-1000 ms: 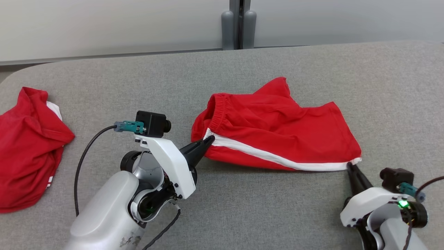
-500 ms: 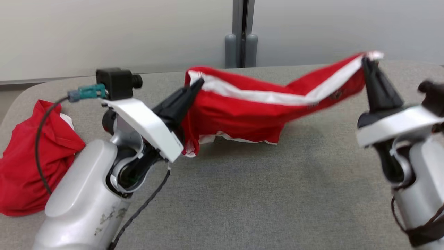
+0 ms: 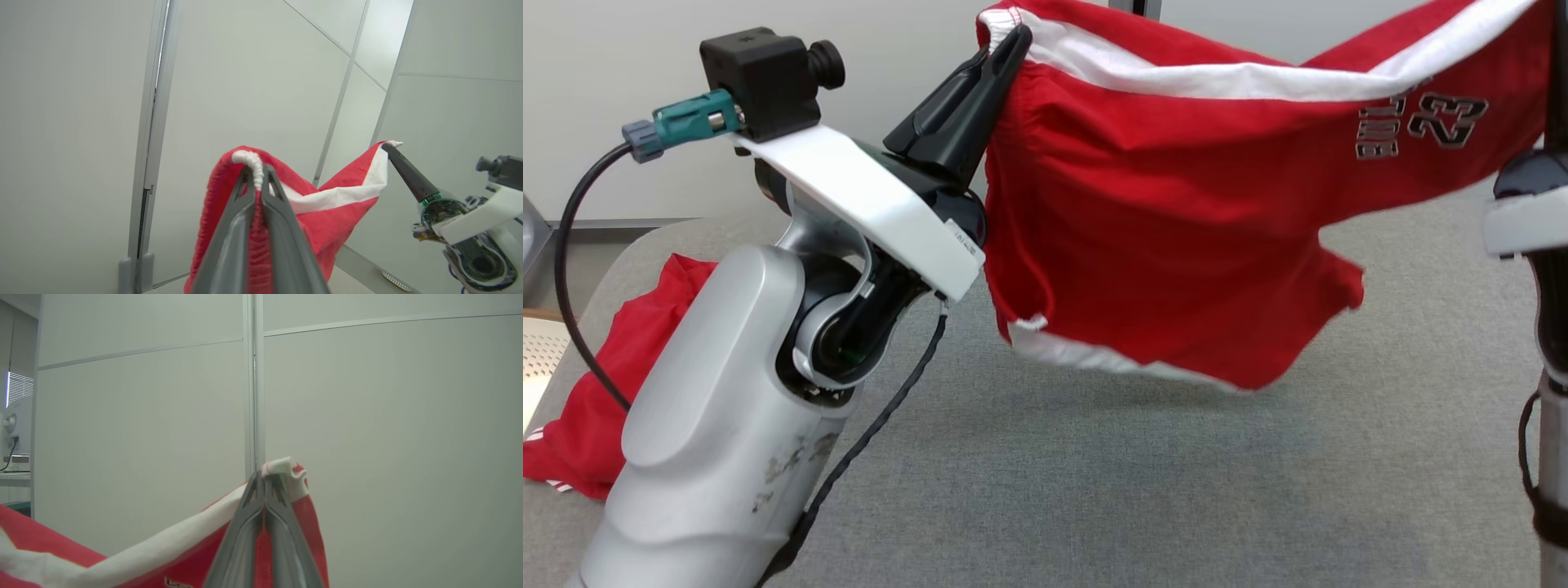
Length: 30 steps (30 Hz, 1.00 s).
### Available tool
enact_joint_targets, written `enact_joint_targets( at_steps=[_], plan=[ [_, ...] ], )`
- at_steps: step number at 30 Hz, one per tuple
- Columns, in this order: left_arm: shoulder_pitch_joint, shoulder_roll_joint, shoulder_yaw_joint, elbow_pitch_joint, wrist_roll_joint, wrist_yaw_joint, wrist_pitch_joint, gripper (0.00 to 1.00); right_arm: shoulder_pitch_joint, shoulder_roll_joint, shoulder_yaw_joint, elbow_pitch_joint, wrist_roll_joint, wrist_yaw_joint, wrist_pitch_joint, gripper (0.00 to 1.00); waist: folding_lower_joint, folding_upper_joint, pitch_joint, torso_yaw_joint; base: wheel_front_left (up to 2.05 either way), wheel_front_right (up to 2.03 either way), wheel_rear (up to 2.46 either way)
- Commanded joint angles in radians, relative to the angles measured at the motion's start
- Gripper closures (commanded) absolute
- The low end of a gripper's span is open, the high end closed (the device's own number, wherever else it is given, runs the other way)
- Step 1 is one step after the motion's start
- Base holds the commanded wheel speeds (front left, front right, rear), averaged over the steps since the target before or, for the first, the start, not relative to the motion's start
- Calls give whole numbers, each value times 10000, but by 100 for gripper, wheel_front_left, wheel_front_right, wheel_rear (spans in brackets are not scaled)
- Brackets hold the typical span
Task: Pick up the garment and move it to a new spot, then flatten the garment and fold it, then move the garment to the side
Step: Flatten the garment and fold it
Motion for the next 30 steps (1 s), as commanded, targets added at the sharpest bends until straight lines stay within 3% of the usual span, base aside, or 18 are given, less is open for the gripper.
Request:
enact_joint_targets(
  at_steps=[1,6,9,16,21,26,30],
  plan=[
    [172,43,31,-110,-60,58,46,100,260,121,-106,-208,-131,0,176,100,0,0,-54,47,0,0,0],
    [801,-49,402,-1098,-1141,520,605,100,999,664,-338,-1612,-466,0,1237,100,0,0,71,-8,0,0,0],
    [562,276,598,-1332,-1137,815,935,100,731,309,-277,-1675,-552,-1,1584,100,0,0,457,-110,0,0,0],
    [-1802,-2,496,175,-623,931,1266,100,-1947,-891,86,96,-112,0,1099,100,0,0,2465,-328,0,0,0],
    [-4330,-291,446,2281,18,222,848,100,-4811,-1468,1026,2263,17,0,67,100,0,0,3912,-517,0,0,0],
    [-6424,-272,341,4152,1017,-226,-130,100,-7182,-1360,1365,4248,114,-1,-1394,100,0,0,4763,-627,0,0,0],
    [-7265,-446,325,5191,1283,-554,-1203,100,-8015,-1177,1531,5528,153,-3,-2623,100,0,0,5119,-584,0,0,0]
  ],
)
